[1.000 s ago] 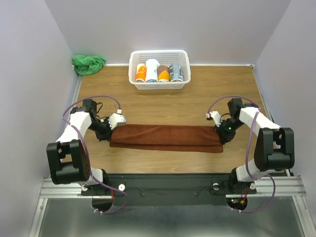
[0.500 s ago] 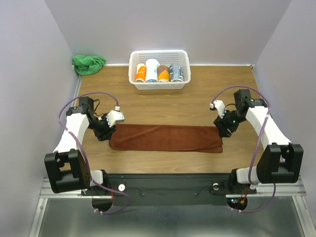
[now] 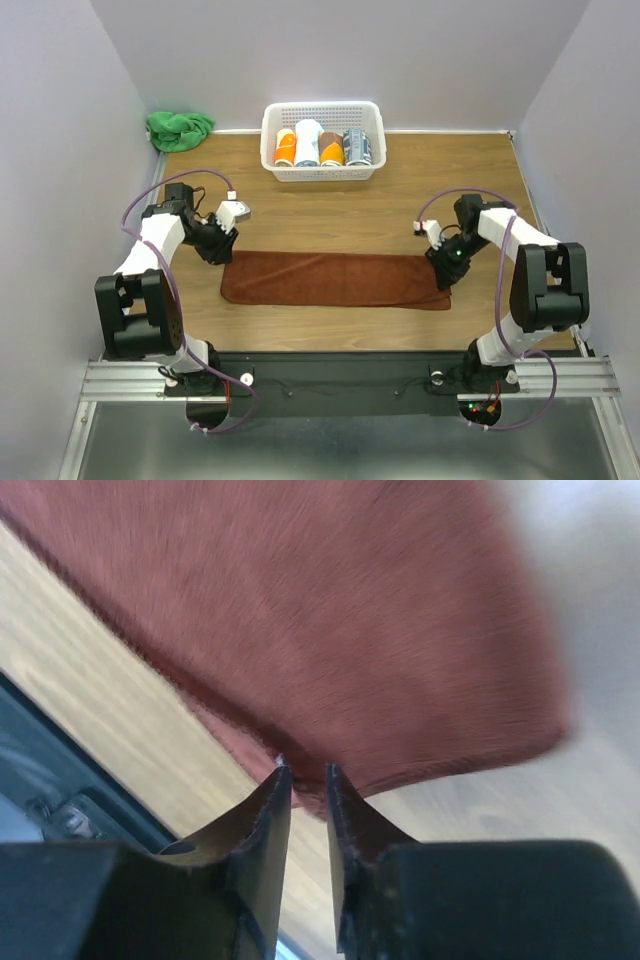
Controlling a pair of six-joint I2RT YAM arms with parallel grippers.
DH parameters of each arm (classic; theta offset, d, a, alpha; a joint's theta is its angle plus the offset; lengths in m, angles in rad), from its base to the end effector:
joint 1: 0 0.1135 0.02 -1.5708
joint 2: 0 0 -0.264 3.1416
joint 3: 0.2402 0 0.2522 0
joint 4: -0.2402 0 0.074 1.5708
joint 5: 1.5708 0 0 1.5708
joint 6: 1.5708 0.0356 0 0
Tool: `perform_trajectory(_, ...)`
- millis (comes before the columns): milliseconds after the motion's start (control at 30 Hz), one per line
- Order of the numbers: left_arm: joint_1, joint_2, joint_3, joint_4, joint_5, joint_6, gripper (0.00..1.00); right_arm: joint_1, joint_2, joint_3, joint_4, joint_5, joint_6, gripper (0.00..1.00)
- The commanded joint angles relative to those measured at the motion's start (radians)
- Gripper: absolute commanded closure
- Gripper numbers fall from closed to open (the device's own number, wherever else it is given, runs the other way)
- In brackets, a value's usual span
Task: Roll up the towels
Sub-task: Fold the towel
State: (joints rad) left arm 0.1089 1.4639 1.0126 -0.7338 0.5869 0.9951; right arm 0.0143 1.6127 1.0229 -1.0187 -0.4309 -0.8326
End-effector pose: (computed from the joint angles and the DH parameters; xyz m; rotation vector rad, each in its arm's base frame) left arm 0.2779 0.0106 0.2271 1.1992 2.1844 -0.3853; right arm 0.2638 0.0186 0.1846 -1.1978 2.6872 0.6128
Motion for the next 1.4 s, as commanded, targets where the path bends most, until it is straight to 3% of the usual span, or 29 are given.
perform_trajectory(0,-0.009,0.000,0.003,0.034,0.028,-0.059,0.62,0.012,-0.051,-0.046,-0.015,0.032,-0.035,0.75)
perform_trajectory(367,-0.015,-0.019,-0.029,0.042,0.016,-0.049,0.62,0.010,-0.155,-0.106,-0.199,0.133,-0.201,0.74)
perform_trajectory(633,-0.034,-0.022,-0.023,0.056,0.034,-0.070,0.62,0.013,-0.083,0.054,-0.055,-0.046,0.012,0.74)
perform_trajectory(733,-0.032,-0.027,-0.031,0.066,0.018,-0.078,0.62,0.013,-0.048,0.036,-0.028,-0.055,0.053,0.74)
perform_trajectory(1100,-0.034,0.009,-0.065,0.099,-0.042,-0.119,0.62,0.036,-0.051,-0.190,0.006,0.106,-0.066,0.72)
perform_trajectory(1367,-0.037,0.000,-0.092,0.146,-0.076,-0.179,0.66,0.039,-0.119,-0.083,-0.030,0.071,-0.046,0.68)
